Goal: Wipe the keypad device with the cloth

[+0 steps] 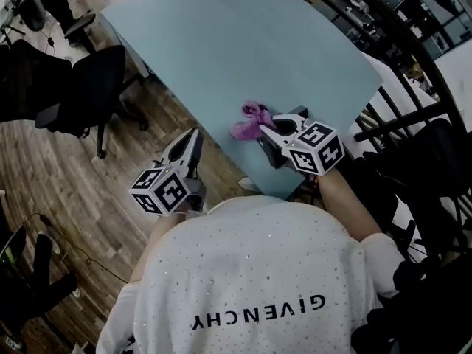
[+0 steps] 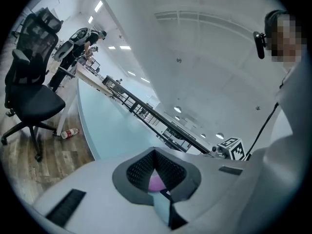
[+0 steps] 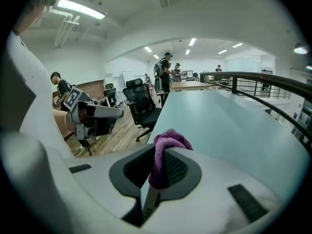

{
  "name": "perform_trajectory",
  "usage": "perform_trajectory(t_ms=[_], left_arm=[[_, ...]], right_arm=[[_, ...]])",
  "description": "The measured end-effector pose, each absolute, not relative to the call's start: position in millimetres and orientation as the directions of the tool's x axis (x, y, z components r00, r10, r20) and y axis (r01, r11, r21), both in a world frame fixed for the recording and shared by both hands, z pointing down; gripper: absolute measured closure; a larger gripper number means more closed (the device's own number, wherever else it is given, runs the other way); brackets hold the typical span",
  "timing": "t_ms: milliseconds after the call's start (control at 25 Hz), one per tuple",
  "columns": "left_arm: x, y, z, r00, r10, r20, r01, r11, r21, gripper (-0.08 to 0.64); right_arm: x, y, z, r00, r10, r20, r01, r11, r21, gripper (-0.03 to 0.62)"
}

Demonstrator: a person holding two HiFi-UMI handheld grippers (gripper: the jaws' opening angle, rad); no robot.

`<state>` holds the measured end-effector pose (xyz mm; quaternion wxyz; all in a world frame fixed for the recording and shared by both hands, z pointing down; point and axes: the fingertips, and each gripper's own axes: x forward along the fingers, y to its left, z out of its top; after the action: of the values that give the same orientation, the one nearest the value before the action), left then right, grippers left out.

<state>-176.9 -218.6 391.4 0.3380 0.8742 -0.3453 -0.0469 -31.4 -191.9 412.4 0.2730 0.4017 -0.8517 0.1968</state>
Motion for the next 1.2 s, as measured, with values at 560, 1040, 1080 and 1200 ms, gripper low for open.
perform_trajectory(t_ms=[560,1040,1080,1200], left_arm=[[-164.6,-205.3,398.7,0.753,-0.636,0.172,-0.578,-0.514,0.634,0.56],[-147.9,-179.6,390.9,0.644,-0.741,0.19,-0.664,-0.417,0.62,0.56],[-145.9,-176.1,389.4,0.628,-0.754,0.192,-0.674,-0.404,0.619,0.56],[-136.0,-164.9,384.9,0.585,-0.787,0.194,-0.698,-0.367,0.615,0.56]], right_arm=[[47.6,-214.2,419.2,-0.358,-0.689,0.63,-0.912,0.403,-0.078,0.565],[110.5,-223.1,417.8,-0.371,-0.715,0.592,-0.918,0.38,-0.116,0.566],[111.7,-223.0,417.7,-0.386,-0.709,0.59,-0.911,0.392,-0.125,0.565],[118.9,-221.9,416.0,-0.42,-0.699,0.579,-0.895,0.426,-0.135,0.566]])
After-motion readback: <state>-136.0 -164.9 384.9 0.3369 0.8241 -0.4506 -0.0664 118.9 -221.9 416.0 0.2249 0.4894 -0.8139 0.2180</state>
